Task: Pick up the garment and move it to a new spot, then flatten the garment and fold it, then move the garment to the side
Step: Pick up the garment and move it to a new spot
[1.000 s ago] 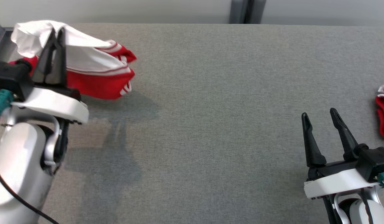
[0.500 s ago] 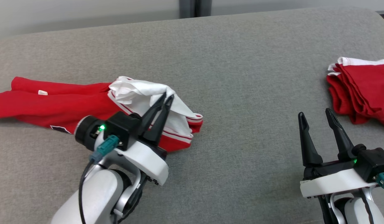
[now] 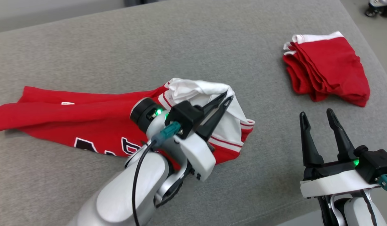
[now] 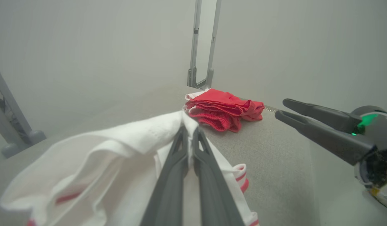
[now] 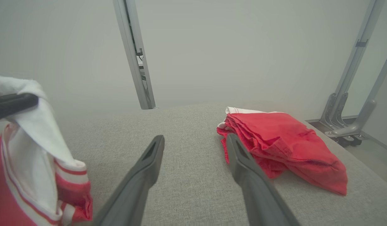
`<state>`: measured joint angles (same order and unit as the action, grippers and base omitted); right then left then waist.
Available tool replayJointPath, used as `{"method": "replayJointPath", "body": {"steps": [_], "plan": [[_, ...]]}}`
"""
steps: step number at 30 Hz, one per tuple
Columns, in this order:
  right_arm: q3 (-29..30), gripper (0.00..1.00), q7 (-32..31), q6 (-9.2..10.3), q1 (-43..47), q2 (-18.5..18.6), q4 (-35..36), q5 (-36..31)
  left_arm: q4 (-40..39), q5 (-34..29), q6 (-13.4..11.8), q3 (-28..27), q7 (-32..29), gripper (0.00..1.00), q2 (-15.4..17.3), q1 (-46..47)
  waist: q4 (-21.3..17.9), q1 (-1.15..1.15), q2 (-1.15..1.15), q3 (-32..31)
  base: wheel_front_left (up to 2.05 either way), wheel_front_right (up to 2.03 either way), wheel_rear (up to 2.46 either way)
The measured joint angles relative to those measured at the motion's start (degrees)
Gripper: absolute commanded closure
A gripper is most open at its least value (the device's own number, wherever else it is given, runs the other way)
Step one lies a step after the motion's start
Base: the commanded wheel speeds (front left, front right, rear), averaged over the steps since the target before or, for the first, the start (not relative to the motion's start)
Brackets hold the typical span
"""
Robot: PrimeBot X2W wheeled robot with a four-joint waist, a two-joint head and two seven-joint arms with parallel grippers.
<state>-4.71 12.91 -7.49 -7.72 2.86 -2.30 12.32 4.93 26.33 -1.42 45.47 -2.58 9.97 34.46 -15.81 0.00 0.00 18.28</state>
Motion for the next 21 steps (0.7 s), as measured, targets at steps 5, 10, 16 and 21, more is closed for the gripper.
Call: {"method": "replayJointPath", "body": {"steps": [5, 10, 16, 21], "plan": [[-0.9, 0.0, 0.7, 0.0, -0.7, 0.0, -0.8, 0.9, 9.4, 1.0, 1.0, -1.0, 1.5, 1.0, -2.4, 3.8, -2.3, 0.0, 0.0, 2.0, 0.0, 0.0, 0.0], [-1.0, 0.0, 1.2, 0.0, -1.1, 0.0, -1.7, 1.4, 16.9, 2.5, 2.3, -2.1, 4.4, 0.0, -3.9, 5.9, -3.2, 0.0, 0.0, 3.2, 0.0, 0.0, 0.0], [-0.3, 0.0, 1.6, 0.0, -2.0, 0.0, -2.6, 1.4, 18.3, 2.2, 3.9, -1.2, 8.2, 0.0, -4.7, 7.2, -0.5, 0.0, 0.0, 3.4, 0.0, 0.0, 0.0], [-0.1, 0.0, 1.7, 0.0, -2.6, 0.0, -3.0, 0.6, 16.0, 0.8, 1.0, -2.7, 10.9, 0.0, -2.4, 6.8, 2.2, 0.0, 0.0, 2.7, 0.0, 0.0, 0.0]]}}
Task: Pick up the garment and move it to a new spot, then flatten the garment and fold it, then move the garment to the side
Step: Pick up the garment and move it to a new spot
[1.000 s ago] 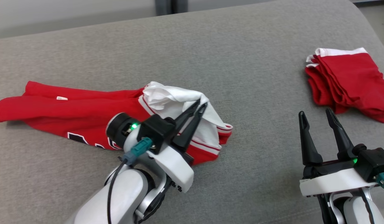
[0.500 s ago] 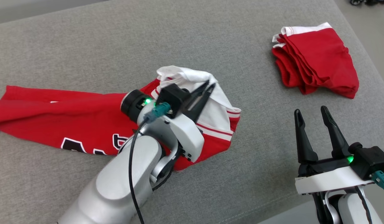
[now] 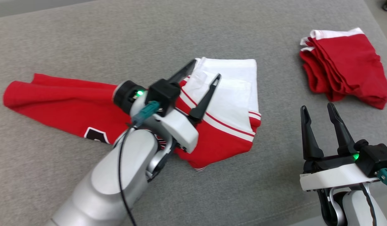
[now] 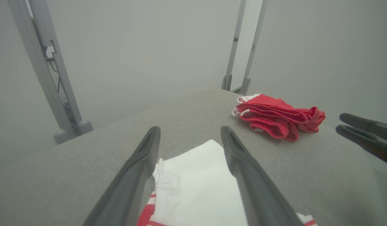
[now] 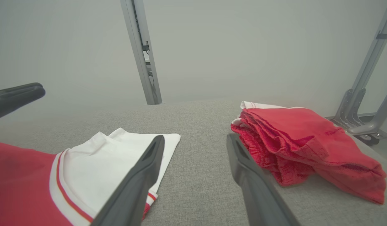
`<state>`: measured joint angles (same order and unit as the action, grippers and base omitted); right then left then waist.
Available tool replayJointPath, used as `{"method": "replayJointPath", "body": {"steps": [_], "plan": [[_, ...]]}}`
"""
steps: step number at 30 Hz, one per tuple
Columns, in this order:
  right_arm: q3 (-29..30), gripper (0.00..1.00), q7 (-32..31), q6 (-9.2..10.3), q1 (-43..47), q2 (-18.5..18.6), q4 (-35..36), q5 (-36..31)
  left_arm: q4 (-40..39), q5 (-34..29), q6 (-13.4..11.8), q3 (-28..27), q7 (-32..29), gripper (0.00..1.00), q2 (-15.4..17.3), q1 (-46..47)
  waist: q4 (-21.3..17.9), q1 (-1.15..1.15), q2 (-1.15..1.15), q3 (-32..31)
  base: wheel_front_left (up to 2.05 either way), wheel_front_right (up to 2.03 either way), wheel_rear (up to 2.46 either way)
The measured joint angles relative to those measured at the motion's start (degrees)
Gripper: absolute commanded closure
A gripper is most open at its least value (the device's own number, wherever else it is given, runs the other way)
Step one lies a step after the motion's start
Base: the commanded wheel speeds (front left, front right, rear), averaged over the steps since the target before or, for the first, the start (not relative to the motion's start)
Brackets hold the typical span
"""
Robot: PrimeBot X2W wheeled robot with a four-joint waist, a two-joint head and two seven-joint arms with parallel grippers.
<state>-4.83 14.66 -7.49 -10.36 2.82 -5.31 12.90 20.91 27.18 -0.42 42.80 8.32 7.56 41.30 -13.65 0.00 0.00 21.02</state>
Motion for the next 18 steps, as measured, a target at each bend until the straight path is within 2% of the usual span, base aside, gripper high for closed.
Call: {"method": "replayJointPath", "body": {"steps": [10, 18], "plan": [[1.1, 0.0, -0.6, 0.0, -0.2, 0.0, -0.2, -2.4, -7.4, 1.3, -8.6, -9.3, 3.4, 0.0, 8.8, -6.4, 6.2, 0.0, 0.0, -2.1, 0.0, 0.0, 0.0], [2.0, 0.0, -2.0, 0.0, 0.1, 0.0, -0.3, -3.4, -11.3, 3.7, -13.4, -16.7, 5.1, 0.0, 14.5, -13.5, 9.3, 0.0, 0.0, -4.4, 0.0, 0.0, 0.0]]}}
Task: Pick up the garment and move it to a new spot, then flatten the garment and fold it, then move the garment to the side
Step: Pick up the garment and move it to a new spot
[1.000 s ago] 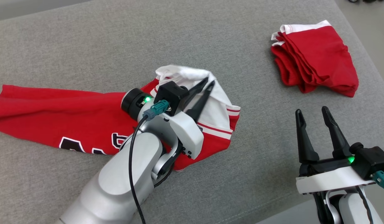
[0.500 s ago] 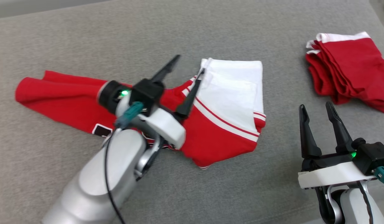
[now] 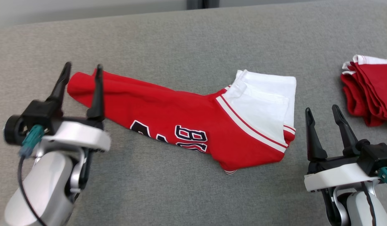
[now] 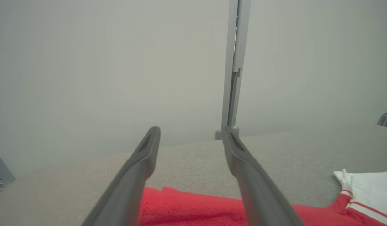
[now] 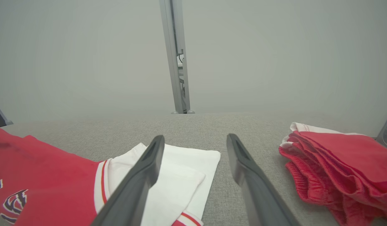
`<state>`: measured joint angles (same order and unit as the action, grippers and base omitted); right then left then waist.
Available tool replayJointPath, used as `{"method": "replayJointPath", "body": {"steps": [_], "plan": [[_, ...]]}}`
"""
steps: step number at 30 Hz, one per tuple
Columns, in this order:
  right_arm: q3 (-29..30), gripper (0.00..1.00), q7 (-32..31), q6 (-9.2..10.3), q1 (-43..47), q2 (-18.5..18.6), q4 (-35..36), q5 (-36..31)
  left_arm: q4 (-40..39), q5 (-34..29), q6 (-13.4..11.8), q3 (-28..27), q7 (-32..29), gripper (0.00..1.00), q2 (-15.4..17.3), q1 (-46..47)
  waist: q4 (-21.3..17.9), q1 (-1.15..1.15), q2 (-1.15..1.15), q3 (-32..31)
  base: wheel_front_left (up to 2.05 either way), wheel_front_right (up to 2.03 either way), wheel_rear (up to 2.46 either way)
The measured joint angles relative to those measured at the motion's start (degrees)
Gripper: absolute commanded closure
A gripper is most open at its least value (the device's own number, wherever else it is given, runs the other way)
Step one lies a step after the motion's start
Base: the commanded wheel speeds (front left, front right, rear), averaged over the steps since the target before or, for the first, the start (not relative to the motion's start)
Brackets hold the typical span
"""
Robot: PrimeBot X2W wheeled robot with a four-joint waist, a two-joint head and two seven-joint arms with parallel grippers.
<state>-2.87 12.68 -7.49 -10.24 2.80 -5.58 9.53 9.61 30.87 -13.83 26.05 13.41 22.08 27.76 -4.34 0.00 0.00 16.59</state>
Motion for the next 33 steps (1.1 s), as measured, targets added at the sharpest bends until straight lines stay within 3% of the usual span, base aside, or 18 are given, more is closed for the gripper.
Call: {"method": "replayJointPath", "body": {"steps": [7, 20, 33], "plan": [[0.4, 0.0, -0.8, 0.0, 1.6, 0.0, -0.5, -0.3, -3.6, 1.2, -3.0, -3.7, 0.7, 0.0, 2.9, -8.6, 2.0, 0.0, 0.0, -3.1, 0.0, 0.0, 0.0], [1.4, 0.0, -2.2, 0.0, 7.9, 0.0, -0.1, 0.6, -8.5, 2.3, -6.0, -5.2, 1.1, 0.0, 4.6, -22.5, 2.7, 0.0, 0.0, -9.4, 0.0, 0.0, 0.0], [1.6, 0.0, -3.7, 0.0, 9.7, 0.0, 1.9, 0.7, -11.3, 2.8, -7.7, -5.1, -0.1, 0.0, 5.4, -25.5, 2.8, 0.0, 0.0, -11.6, 0.0, 0.0, 0.0]]}}
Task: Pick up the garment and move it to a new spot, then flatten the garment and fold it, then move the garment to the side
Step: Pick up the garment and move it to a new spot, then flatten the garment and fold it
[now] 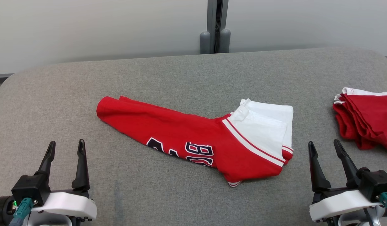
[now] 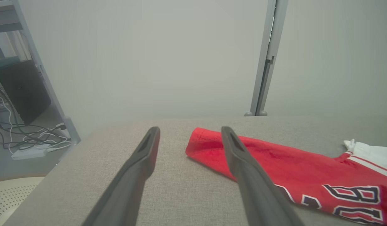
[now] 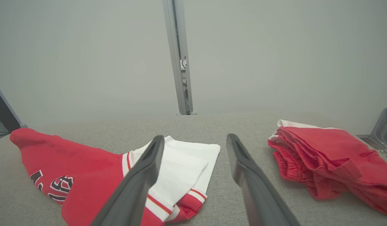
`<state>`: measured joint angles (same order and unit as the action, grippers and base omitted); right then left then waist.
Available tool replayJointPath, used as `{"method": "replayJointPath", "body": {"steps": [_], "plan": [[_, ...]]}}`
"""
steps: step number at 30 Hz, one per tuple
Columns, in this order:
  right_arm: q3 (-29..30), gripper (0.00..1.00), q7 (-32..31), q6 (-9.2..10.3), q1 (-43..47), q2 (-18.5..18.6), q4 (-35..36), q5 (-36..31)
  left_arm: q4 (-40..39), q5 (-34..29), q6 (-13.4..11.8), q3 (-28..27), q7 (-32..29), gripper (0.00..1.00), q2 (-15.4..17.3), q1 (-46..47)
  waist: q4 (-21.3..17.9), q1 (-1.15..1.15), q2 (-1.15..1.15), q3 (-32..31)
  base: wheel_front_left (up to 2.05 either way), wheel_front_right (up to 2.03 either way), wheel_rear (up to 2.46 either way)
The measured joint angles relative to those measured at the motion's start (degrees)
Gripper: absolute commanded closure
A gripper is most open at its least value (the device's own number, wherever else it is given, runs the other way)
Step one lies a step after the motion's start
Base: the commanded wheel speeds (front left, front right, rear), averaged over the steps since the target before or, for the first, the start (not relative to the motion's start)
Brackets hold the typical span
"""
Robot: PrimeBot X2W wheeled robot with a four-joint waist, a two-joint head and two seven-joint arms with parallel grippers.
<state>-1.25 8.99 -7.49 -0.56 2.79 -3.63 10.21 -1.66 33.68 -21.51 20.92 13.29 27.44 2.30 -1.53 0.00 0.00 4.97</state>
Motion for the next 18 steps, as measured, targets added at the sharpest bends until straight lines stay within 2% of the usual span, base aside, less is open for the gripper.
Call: {"method": "replayJointPath", "body": {"steps": [8, 10, 13, 18], "plan": [[0.1, 0.0, -0.1, 0.0, 0.1, 0.0, 0.6, 0.0, -0.5, -0.1, -0.2, 0.5, -0.7, 0.0, 0.3, 0.4, 0.1, 0.0, 0.0, 0.4, 0.0, 0.0, 0.0], [0.2, 0.0, -0.2, 0.0, 0.1, 0.0, 0.7, 0.0, -0.7, -0.2, 0.3, 1.2, -1.7, 0.0, 0.4, 1.4, 0.2, 0.0, 0.0, 0.6, 0.0, 0.0, 0.0], [-0.4, 0.0, -0.2, 0.0, -0.2, 0.0, 1.1, 0.0, 0.5, 0.1, 2.5, 3.0, -5.4, 0.0, 0.5, 5.2, 0.1, 0.0, 0.0, 1.3, 0.0, 0.0, 0.0], [-1.9, 0.0, -0.3, 0.0, -1.7, 0.0, 1.5, 0.0, 6.7, 2.9, 8.4, 5.3, -12.1, 0.0, -0.2, 14.3, -1.2, 0.0, 0.0, 2.9, 0.0, 0.0, 0.0]]}}
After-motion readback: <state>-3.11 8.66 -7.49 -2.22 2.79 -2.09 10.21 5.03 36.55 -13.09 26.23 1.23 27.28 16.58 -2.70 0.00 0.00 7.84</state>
